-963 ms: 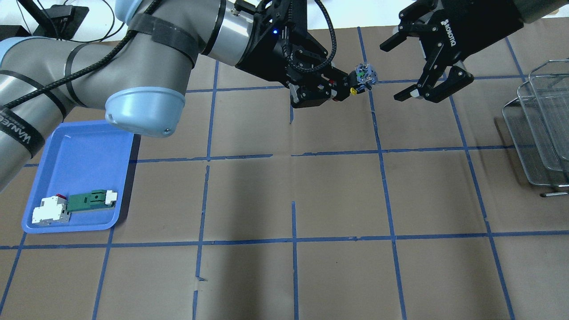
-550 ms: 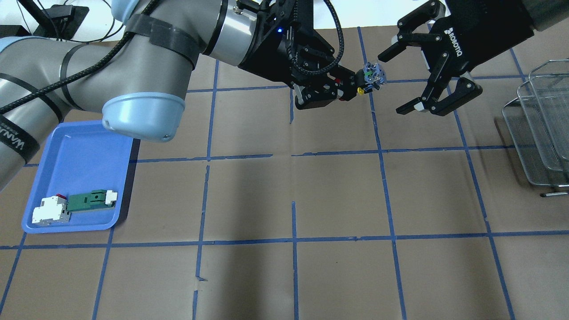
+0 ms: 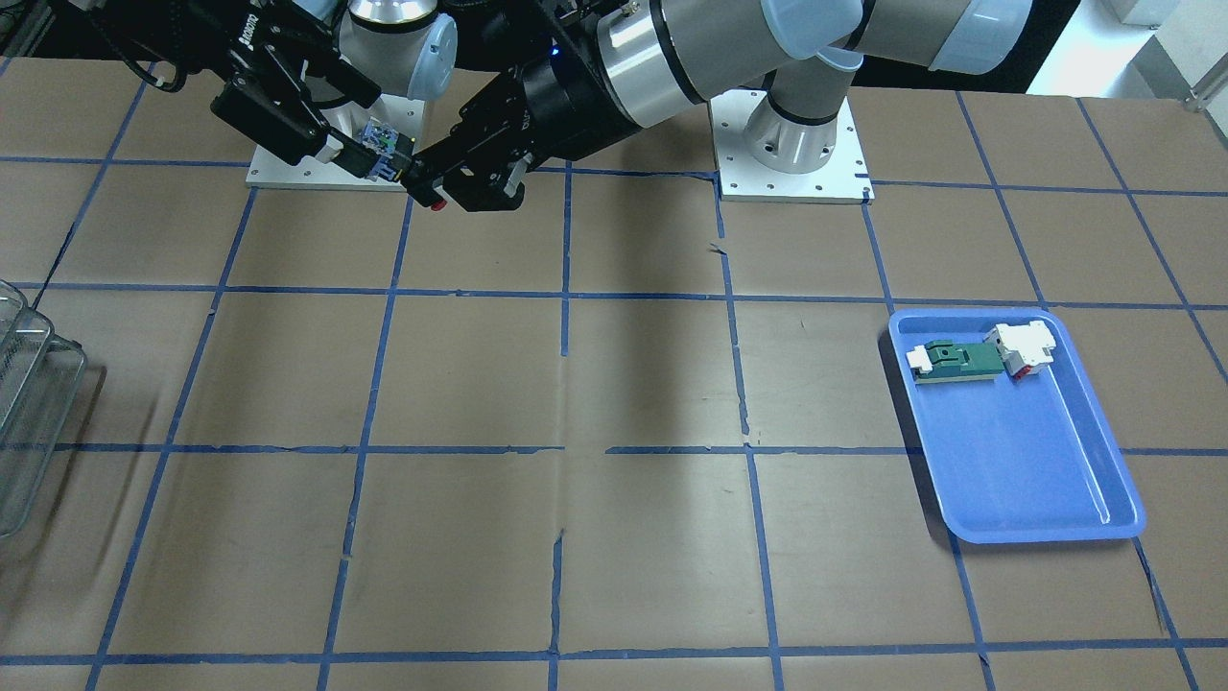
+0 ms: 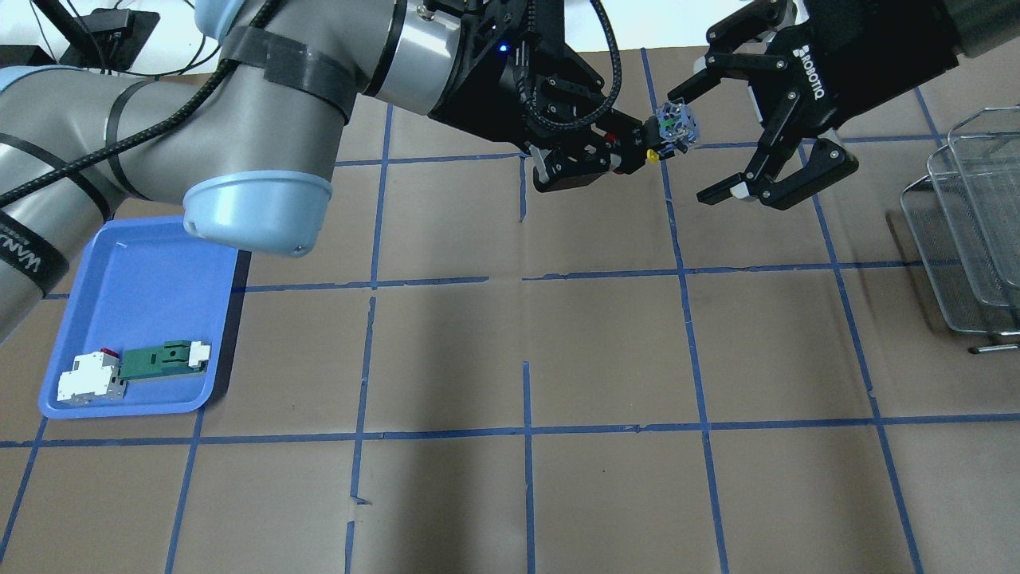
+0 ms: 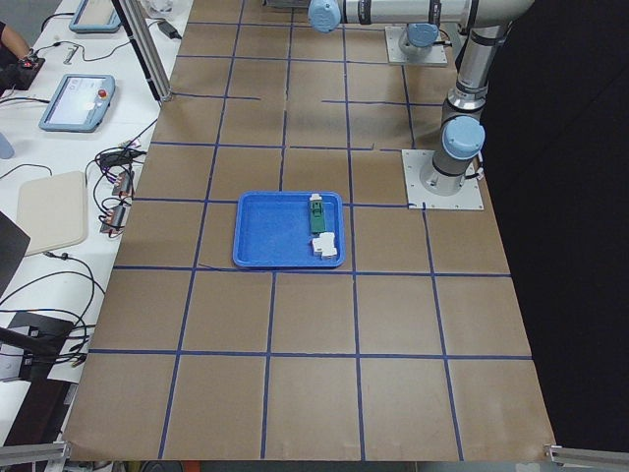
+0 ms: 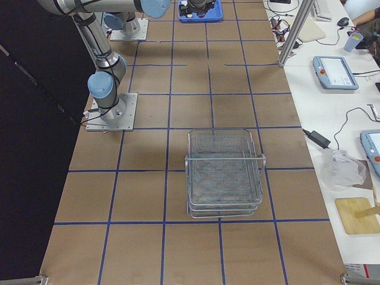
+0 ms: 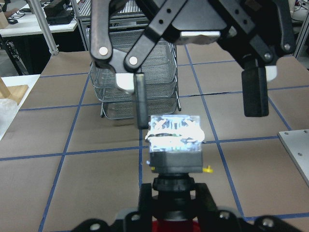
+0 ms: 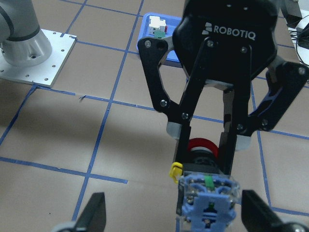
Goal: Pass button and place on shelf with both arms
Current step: 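Close the right gripper on the button held by the left gripper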
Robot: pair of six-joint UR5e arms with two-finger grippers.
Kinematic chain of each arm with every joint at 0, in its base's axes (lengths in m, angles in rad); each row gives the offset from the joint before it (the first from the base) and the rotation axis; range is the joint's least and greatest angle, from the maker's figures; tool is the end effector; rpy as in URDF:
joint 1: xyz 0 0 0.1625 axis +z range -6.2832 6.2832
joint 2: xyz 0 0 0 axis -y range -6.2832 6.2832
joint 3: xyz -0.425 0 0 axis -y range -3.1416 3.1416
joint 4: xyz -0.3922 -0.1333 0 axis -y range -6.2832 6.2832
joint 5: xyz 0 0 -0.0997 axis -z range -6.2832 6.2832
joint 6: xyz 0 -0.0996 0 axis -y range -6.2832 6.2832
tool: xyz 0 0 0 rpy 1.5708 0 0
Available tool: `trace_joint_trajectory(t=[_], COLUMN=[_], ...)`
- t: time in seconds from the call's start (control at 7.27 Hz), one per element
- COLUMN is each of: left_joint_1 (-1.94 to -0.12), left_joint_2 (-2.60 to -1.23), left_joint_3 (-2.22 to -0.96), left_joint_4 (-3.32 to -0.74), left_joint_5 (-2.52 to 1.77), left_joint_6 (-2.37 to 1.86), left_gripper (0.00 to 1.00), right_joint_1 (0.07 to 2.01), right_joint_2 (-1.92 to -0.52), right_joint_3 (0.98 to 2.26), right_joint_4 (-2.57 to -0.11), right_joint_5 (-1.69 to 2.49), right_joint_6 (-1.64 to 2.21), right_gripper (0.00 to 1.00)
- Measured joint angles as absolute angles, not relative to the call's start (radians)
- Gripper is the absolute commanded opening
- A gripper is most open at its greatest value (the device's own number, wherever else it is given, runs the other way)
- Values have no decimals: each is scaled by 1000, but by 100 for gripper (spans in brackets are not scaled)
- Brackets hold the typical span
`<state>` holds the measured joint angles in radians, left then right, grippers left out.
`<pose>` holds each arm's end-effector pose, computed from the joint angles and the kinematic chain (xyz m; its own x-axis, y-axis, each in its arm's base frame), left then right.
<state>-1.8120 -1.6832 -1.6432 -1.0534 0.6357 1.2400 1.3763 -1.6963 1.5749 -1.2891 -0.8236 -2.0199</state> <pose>-0.3379 -0.4799 0.4894 0.0467 0.9970 -0.0618 0.5593 -0.0773 -0.8254 0.1155 -0.4537 0.5436 0.1315 -0.9803 0.1475 -0.7123 -0.1969 -0.6736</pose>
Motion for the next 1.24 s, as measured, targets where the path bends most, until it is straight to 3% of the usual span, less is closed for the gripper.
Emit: trace_joint_trajectory(t=[0.28,0.69,1.1,1.24], left_joint_1=[-1813,-1813,-1815,-1815], left_joint_2=[-1679,-1683,-1674,-1670], left_joint_3=[-1643,-1644,-1645,-1645], left_joint_4=[-1051,-1051,-1051,-1051], left_joint_5=[634,635,633,633], left_joint_6=[1238,1239,1239,1239], left_gripper=[0,0,4,7], right_joint_1=[1377,1377,1377,1377], right_joint_2=[-1698,-1690,-1688,-1690], right_joint_3=[1575,1575,1575,1573], right_joint_4=[-1291,-1293,-1297,-1297], right_joint_5=[-800,-788,-786,-786], right_joint_6=[-1993,-1972,-1969,-1968], right_gripper=[99,63,0,0])
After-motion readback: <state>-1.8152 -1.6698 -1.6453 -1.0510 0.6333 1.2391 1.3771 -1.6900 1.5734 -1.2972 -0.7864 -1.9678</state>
